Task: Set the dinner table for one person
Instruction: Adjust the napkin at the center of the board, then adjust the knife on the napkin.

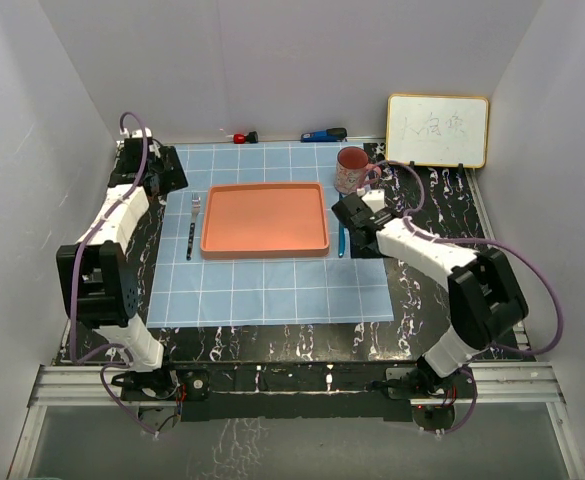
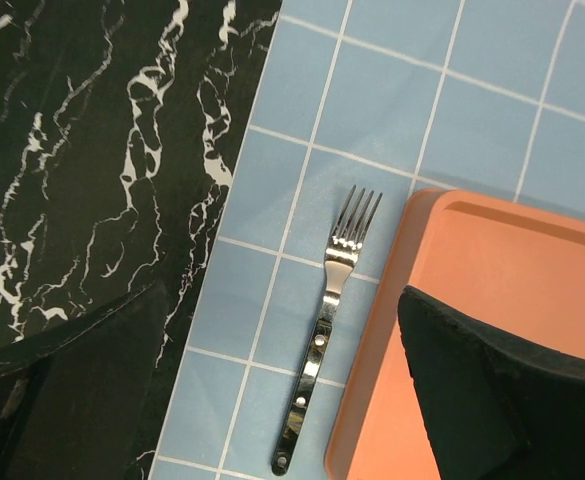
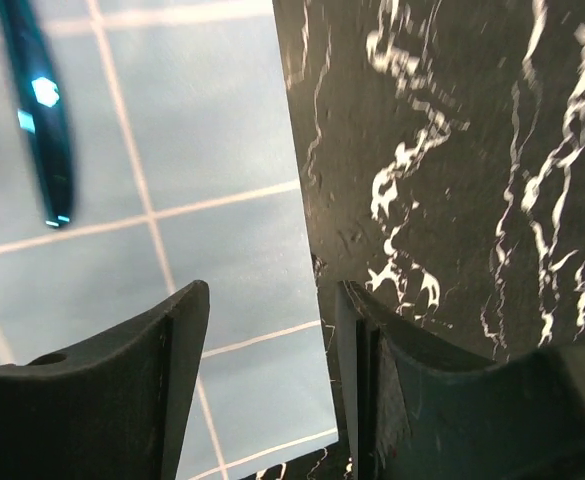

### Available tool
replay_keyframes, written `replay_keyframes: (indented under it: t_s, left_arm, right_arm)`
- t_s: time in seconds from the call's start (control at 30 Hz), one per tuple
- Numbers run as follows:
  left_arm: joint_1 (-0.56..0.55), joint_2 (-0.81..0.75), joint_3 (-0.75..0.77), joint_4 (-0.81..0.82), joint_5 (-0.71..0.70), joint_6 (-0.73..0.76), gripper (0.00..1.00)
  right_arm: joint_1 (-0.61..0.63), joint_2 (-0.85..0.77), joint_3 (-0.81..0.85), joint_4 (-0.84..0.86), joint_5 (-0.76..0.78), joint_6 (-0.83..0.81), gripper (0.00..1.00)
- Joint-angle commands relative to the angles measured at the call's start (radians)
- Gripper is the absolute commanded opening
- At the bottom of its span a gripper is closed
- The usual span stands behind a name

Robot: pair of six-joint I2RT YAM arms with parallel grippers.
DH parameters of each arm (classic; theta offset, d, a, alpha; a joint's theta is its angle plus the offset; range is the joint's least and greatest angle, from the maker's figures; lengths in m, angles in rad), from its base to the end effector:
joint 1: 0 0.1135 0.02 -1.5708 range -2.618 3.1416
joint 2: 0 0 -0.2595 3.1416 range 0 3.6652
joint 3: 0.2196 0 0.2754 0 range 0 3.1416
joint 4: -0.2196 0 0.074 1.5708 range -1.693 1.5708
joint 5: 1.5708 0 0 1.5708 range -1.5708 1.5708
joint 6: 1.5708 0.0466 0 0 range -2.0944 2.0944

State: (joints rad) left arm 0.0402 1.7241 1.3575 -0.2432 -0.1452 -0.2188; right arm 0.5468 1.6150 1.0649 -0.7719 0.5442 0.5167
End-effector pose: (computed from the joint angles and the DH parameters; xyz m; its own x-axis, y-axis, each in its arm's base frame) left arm 0.4299 0.0240 0.2608 -0.5242 -0.2360 -0.8182 -0.2787 0.9555 -0.0970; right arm 0.2859 0.1458 0.1730 -0.8858 -0.0444 -0.4620 0.1169 0.9420 -0.3146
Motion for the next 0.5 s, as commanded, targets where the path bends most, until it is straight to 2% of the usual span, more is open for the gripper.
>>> replay_keyframes:
  t_s: [0.0, 0.23, 0.47]
  left_arm:
    - [0.004, -0.112, -0.003, -0.003, -0.014, -0.018, 0.99]
    - [0.004, -0.212, -0.115, 0.100, 0.084, -0.098, 0.99]
    - [-0.002, -0.245, -0.172, 0.165, 0.157, -0.147, 0.99]
  right_arm:
    - [-0.002, -0.124, 0.137, 0.030, 0.063, -0.062, 0.52]
    - [-0.002, -0.234, 0.123, 0.274, 0.096, -0.220, 0.51]
    - [-0.007, -0.166, 0.148, 0.335, 0.136, -0.268, 0.52]
